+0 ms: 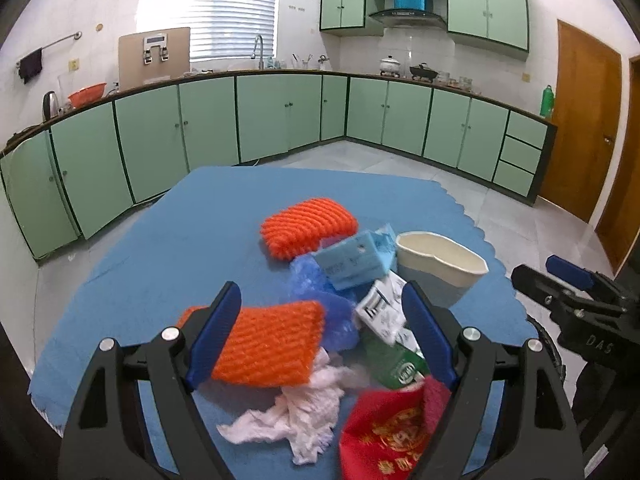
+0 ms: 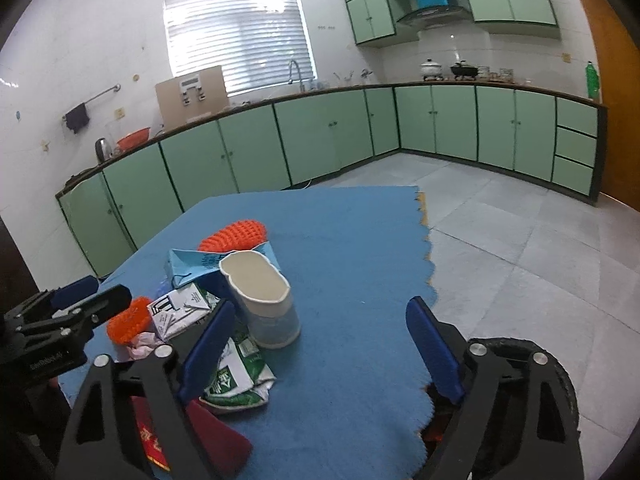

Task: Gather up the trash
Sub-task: 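Move the right tool back to the table and grasp the white paper cup, then grasp the light blue milk carton with the left tool while the right holds the cup, then carry the carton and cup over the bin and release both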

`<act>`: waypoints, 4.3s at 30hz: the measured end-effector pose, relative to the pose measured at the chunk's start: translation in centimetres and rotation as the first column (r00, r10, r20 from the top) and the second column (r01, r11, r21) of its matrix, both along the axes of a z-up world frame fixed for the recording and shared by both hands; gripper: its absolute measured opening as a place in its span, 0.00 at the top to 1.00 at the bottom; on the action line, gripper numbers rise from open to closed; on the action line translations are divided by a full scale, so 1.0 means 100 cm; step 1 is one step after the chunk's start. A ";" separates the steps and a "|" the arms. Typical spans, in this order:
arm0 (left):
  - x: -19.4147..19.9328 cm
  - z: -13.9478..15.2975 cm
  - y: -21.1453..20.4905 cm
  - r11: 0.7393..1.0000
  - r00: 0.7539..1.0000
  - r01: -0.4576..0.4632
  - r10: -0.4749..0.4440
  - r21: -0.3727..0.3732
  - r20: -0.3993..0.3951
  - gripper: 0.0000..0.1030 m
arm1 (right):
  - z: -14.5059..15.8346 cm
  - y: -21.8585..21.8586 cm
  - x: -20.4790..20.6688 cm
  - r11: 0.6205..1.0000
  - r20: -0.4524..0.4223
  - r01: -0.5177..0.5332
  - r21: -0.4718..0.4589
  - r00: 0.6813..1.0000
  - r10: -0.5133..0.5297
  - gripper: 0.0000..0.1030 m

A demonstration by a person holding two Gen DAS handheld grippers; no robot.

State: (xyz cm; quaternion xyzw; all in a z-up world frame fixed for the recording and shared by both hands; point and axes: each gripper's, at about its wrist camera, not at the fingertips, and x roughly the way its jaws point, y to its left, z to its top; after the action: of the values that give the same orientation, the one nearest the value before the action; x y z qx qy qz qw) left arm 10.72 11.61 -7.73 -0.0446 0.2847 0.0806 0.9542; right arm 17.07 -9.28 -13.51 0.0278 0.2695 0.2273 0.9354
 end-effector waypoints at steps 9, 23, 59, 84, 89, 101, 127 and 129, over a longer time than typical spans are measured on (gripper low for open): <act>0.015 -0.003 0.014 1.000 0.999 -0.025 0.025 -0.014 -0.020 0.22 | -0.011 0.029 0.023 0.997 -0.053 -0.076 -0.024 0.996 0.075 0.26; 0.030 -0.009 0.019 0.999 0.999 -0.018 0.017 -0.032 -0.031 0.22 | -0.019 0.044 0.038 0.985 -0.115 -0.170 -0.017 0.979 0.167 0.73; 0.106 -0.024 -0.011 0.997 0.986 0.078 -0.080 -0.017 -0.146 0.46 | -0.011 -0.003 0.057 0.999 -0.131 -0.014 0.031 0.991 0.018 0.75; 0.075 0.039 -0.018 0.987 0.987 0.136 -0.128 -0.082 0.095 0.65 | 0.030 -0.022 0.042 0.997 -0.029 0.002 0.079 1.000 0.000 0.75; 0.067 0.048 -0.034 0.984 0.982 0.158 -0.147 -0.088 0.120 0.65 | 0.042 -0.032 0.033 0.997 0.000 0.011 0.082 1.000 -0.011 0.75; 0.055 0.047 -0.087 0.952 0.955 0.283 -0.268 -0.119 0.124 0.65 | 0.050 -0.083 0.010 0.992 0.020 0.102 0.069 0.994 -0.104 0.75; 0.104 -0.036 -0.269 0.840 0.847 0.524 -0.531 -0.141 -0.012 0.66 | -0.002 -0.244 -0.030 0.901 -0.069 0.433 -0.005 0.899 -0.432 0.75; 0.106 -0.043 -0.278 0.838 0.845 0.527 -0.535 -0.142 -0.019 0.66 | -0.009 -0.251 -0.027 0.898 -0.081 0.440 -0.008 0.895 -0.439 0.75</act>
State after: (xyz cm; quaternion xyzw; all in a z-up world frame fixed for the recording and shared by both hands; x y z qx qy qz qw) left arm 21.30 -16.17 -12.07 -0.0242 0.3182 -0.2045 0.9254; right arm 14.40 -34.40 -14.43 0.1018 0.2925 0.0103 0.9508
